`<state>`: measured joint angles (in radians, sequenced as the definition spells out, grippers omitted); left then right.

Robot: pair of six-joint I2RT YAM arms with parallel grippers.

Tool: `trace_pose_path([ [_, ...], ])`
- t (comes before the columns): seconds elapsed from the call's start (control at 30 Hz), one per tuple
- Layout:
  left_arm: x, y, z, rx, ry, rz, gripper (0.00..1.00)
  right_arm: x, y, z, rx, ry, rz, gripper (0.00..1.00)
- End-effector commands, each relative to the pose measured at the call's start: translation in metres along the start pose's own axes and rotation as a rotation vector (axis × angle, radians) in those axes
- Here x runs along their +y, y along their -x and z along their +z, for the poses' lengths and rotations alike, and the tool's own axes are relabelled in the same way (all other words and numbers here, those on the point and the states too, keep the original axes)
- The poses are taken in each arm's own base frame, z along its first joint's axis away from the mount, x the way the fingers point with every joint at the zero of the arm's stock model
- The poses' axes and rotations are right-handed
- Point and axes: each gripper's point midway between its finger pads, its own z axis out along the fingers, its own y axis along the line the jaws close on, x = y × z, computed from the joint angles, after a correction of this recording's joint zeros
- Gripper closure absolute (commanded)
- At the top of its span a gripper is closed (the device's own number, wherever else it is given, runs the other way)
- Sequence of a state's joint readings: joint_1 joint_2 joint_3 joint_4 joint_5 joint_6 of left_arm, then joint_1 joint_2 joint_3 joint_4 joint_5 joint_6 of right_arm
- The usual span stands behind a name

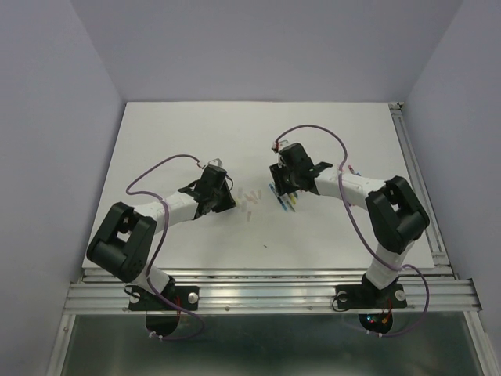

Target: Open the pen caps

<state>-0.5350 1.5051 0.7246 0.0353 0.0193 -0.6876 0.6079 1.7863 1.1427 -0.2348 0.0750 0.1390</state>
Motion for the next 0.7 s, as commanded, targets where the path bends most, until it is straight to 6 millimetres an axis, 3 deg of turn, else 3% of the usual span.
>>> trace_pose_path([
  [0.0, -0.005, -0.001, -0.002, -0.005, -0.029, 0.026, 0.80, 0.009, 0.056, -0.036, -0.154, 0.046, 0.034, 0.49],
  [0.23, -0.005, -0.008, 0.002, 0.025, -0.023, 0.047, 0.78, -0.003, 0.077, -0.067, -0.260, -0.012, 0.151, 0.29],
  [0.27, -0.003, -0.010, 0.002, 0.029, -0.016, 0.049, 0.75, -0.009, 0.074, -0.067, -0.269, -0.027, 0.202, 0.17],
  [0.37, -0.005, -0.009, 0.001, 0.034, -0.022, 0.059, 0.69, -0.034, 0.074, -0.080, -0.314, -0.105, 0.326, 0.00],
  [0.5, -0.008, -0.010, -0.002, 0.034, -0.029, 0.066, 0.54, -0.064, 0.067, -0.089, -0.324, -0.142, 0.438, 0.00],
  [0.67, -0.012, -0.007, -0.009, 0.024, -0.045, 0.075, 0.43, -0.104, 0.034, -0.084, -0.250, -0.218, 0.529, 0.00],
])
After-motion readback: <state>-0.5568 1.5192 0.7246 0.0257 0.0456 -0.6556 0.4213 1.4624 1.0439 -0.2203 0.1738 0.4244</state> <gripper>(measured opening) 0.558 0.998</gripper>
